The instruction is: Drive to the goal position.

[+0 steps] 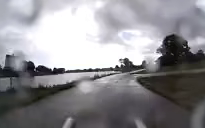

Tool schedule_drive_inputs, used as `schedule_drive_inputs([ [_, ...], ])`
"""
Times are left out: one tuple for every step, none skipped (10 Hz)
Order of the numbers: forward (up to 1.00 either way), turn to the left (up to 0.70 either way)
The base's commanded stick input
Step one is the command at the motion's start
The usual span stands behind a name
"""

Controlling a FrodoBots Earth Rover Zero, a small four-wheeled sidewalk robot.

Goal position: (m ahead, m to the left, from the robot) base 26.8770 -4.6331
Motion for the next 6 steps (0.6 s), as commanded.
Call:
schedule_drive_inputs([
  [1.00, -0.09],
  [1.00, -0.20],
  [1.00, -0.40],
  [1.00, -0.38],
  [1.00, -0.05],
  [1.00, 0.00],
])
